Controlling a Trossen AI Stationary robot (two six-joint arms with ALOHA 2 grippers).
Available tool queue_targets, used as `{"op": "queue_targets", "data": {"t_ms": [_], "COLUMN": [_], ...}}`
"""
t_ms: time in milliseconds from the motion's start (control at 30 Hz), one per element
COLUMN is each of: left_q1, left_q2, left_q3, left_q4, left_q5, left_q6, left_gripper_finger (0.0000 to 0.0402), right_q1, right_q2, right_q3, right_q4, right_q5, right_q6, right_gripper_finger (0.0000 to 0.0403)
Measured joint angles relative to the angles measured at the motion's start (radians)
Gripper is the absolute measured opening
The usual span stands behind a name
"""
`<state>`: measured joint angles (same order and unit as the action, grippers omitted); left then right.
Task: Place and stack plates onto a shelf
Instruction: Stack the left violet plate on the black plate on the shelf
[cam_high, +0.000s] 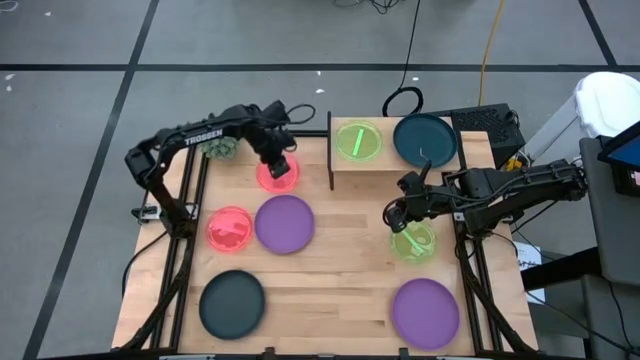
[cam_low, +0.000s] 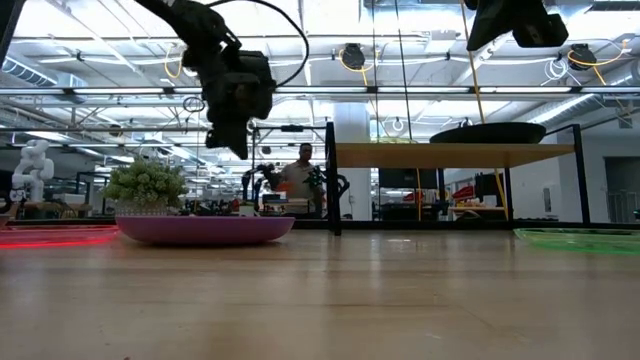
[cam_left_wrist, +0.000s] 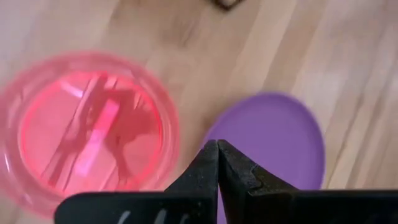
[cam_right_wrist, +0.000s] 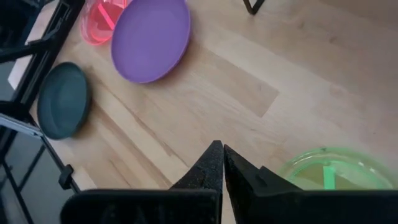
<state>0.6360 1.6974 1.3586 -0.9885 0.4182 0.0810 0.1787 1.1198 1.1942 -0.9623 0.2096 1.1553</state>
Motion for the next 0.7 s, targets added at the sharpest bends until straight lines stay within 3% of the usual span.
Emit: {"op": "queue_targets", "data": {"t_ms": [267, 400, 700], "left_q1": [-0.082, -0.113, -0.130], "left_q2": [-0.001, -0.021, -0.124], "left_q3": [-0.032, -0.137, -0.386], "left_q4": [0.009, 0.058, 0.152], "left_q5": [-0.053, -0.053, -0.079], "left_q6": [-0.133, -0.160, -0.419], "left_gripper_finger": [0.0002, 0.0002, 0.0020], "right_q1": [0.000, 0.000, 0.000], "right_q2": [0.000, 0.000, 0.000], "right_q3": [0.000, 0.000, 0.000], "right_q4": [0.000, -0.013, -0.015], "right_q5": [-0.001, -0.001, -0.001], "right_q6": [0.097, 0.098, 0.085], "right_gripper_finger": [0.0000, 0.0000, 0.0000]}}
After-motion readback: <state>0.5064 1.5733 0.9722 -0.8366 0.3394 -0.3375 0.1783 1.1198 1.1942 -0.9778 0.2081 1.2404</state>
